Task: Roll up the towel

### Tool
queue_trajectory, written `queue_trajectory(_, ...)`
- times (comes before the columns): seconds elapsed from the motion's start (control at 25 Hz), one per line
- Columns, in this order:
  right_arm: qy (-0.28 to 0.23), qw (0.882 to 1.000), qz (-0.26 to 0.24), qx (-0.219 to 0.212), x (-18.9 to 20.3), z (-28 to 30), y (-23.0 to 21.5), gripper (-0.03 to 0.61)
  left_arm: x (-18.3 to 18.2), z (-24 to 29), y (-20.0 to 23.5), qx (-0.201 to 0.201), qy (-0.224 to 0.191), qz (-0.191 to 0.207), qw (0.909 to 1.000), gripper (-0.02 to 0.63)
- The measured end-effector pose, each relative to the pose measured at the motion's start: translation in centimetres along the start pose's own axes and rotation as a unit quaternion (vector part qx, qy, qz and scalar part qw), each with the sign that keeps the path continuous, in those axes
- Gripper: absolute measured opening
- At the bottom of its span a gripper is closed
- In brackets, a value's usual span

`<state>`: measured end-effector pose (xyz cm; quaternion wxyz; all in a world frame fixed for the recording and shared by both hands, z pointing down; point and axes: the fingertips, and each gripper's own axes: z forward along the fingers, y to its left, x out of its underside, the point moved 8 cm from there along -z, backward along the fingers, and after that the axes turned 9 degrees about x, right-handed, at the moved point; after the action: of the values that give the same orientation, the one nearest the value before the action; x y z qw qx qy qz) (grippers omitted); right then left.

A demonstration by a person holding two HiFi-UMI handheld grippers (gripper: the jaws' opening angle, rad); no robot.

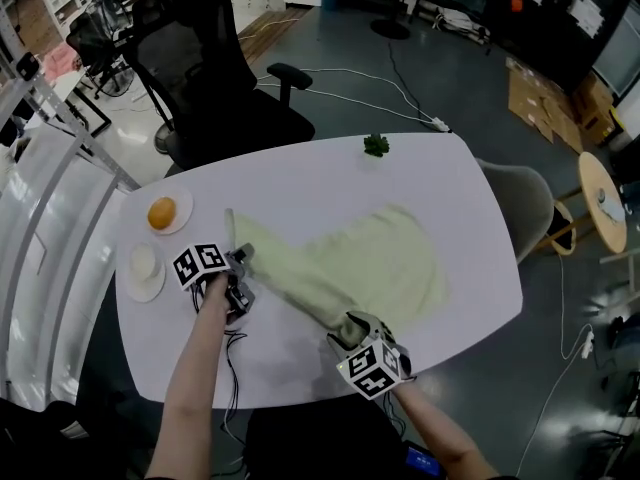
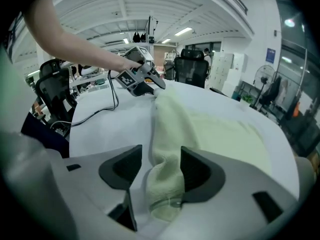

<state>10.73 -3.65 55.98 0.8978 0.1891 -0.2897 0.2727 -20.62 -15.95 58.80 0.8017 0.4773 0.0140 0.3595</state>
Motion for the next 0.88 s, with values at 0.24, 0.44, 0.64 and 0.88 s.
queue_trajectory(0.24, 0.034, 0.999, -0.031, 0.024, 1.6, 1.4, -0.1, 0.166, 0.6, 0.9, 0.6, -0.043, -0.015, -0.013, 0.9989, 0.1)
queue_trajectory(0.44, 0.037, 0.999, -0.032, 0.013, 1.6, 0.8, -0.4, 0.046, -0.2, -0.4, 0.4, -0.009, -0.034, -0.028, 0.999, 0.069)
queue_trajectory(0.64, 0.032, 0.999, -0.042, 0.002, 0.9, -0.4, -0.2, 0.037, -1.1, -2.8, 0.3, 0.021, -0.034, -0.014, 0.9991, 0.066)
queue_trajectory(0.88, 0.03, 0.998, -0.05, -0.021, -0.2, -1.6, 2.5, 0.034, -1.4, -6.2, 2.4, 0.03, -0.034, -0.019, 0.9988, 0.066)
